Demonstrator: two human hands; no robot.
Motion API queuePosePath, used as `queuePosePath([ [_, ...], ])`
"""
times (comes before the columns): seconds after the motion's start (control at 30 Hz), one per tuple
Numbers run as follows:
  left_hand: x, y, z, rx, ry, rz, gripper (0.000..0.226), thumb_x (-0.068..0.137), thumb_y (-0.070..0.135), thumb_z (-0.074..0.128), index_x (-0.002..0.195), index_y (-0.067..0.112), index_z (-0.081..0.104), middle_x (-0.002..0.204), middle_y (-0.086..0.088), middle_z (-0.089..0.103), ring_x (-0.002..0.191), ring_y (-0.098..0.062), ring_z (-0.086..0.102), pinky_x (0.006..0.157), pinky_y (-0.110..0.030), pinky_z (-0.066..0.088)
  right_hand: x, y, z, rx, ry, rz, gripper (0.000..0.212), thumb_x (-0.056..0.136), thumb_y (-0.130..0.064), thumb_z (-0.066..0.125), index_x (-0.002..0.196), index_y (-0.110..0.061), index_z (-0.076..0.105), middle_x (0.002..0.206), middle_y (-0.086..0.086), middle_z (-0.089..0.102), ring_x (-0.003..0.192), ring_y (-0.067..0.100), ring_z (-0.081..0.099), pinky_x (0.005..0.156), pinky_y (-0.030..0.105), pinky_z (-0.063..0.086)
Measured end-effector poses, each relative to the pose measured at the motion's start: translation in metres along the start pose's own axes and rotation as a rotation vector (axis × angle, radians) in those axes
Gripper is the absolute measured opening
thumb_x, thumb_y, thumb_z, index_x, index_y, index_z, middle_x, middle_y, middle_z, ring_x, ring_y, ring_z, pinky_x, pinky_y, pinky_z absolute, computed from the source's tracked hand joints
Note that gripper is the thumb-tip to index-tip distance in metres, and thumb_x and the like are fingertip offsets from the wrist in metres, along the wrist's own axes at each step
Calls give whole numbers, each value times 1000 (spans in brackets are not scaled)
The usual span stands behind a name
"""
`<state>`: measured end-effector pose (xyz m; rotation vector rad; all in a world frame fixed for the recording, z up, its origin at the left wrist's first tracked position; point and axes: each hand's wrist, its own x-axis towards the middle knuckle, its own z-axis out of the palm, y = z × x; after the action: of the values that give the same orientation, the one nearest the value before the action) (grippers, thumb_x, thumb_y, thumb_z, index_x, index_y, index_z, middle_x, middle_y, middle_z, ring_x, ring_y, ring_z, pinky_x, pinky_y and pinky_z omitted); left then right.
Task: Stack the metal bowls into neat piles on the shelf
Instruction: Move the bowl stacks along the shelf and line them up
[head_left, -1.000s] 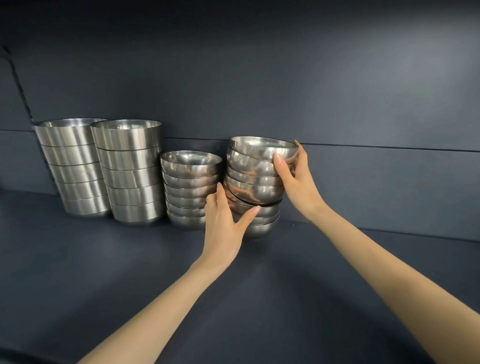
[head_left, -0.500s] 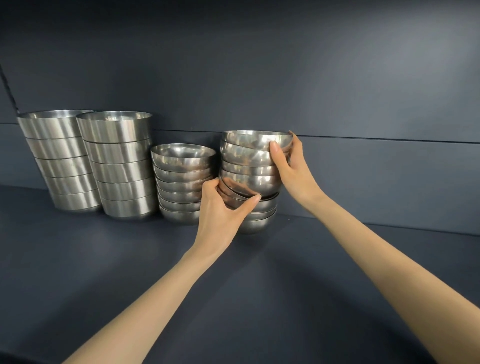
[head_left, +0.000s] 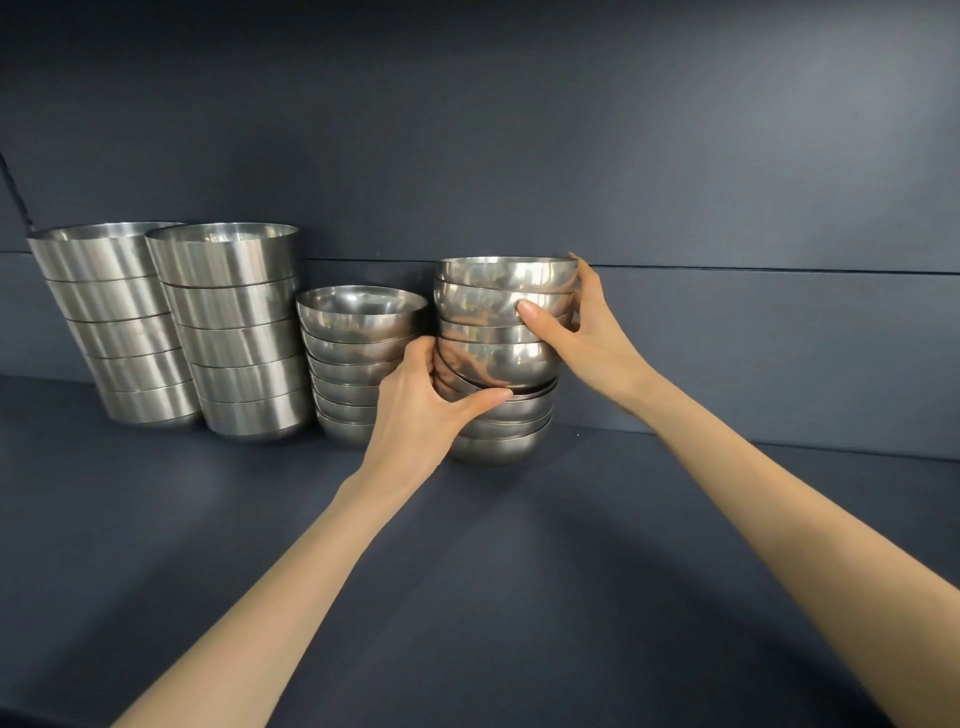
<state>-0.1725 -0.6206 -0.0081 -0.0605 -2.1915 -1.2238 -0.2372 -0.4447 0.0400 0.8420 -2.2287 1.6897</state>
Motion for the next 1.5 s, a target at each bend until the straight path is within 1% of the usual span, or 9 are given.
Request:
queuePosePath([
  [0.1, 1, 4, 0, 69, 20, 23, 84, 61, 52, 83, 130, 15, 52, 111, 18, 63, 103, 0, 58, 90, -16, 45, 0, 1, 2, -6, 16, -18, 108, 73, -64, 65, 154, -22, 7, 136, -8, 49, 116, 9, 52, 107, 34, 43],
  [0.23, -2, 4, -1, 108, 30, 51, 41, 63, 59, 77, 86, 28, 64, 86, 16, 68, 84, 0, 61, 78, -19, 49, -1, 5, 3, 1, 30, -44, 97, 80, -50, 64, 154, -21, 8, 119, -22, 51, 97, -9, 54, 94, 20, 44],
  [0.5, 1, 0, 2, 121, 32, 51, 59, 59, 76, 65, 91, 28, 65, 89, 12, 66, 85, 0, 59, 74, -11, 44, -7, 9, 8, 27, 35, -80, 102, 76, -46, 67, 153, -23, 3, 142, -12, 42, 129, 7, 47, 109, 28, 40],
  [0.7, 1, -4, 4, 113, 27, 12, 69, 59, 80, 59, 97, 23, 64, 94, 8, 66, 90, -9, 59, 82, -25, 50, -12, 11, 16, 62, 32, -80, 104, 81, -31, 72, 151, -21, -4, 152, -5, 29, 137, 1, 36, 109, 16, 35],
  [0.93, -24, 0, 10, 103, -82, 13, 104, 74, 53, 74, 151, 10, 19, 152, -5, 25, 140, -18, 28, 114, -36, 30, -10, -4, 14, 55, -1, -7, 99, 84, -41, 65, 152, -21, -3, 141, -14, 38, 130, -1, 42, 95, 8, 41],
  [1.03, -29, -2, 12, 111, -89, 26, 102, 81, 43, 72, 153, 10, 7, 158, -4, 12, 145, -18, 18, 115, -29, 21, -5, -8, 13, -2, 59, 4, 93, 83, -47, 65, 151, -17, 8, 117, -14, 49, 114, 1, 52, 92, 11, 46],
  [1.17, -23, -9, 14, 69, -85, -2, 87, 84, 36, 72, 149, 8, 21, 151, -9, 30, 135, -28, 37, 112, -43, 33, -5, -15, 15, -37, 79, 53, 79, 87, -44, 65, 143, -18, 16, 91, -12, 45, 86, -3, 51, 78, 7, 43],
  [1.3, -22, -12, 16, 55, -73, 4, 77, 84, 30, 72, 143, 6, 29, 146, -12, 35, 127, -35, 45, 107, -46, 40, -4, -26, 21, -6, 96, 101, 77, 90, -42, 63, 144, -15, 15, 113, -10, 50, 102, -4, 52, 74, 4, 42],
  [1.5, -33, 14, 9, 148, 3, 163, 98, 88, 35, 66, 153, 18, -5, 161, -3, 0, 146, -19, 13, 105, -34, 37, -1, -37, 24, 3, 192, 151, 81, 85, -52, 65, 144, -14, 26, 110, -15, 54, 104, 1, 56, 92, 21, 46],
])
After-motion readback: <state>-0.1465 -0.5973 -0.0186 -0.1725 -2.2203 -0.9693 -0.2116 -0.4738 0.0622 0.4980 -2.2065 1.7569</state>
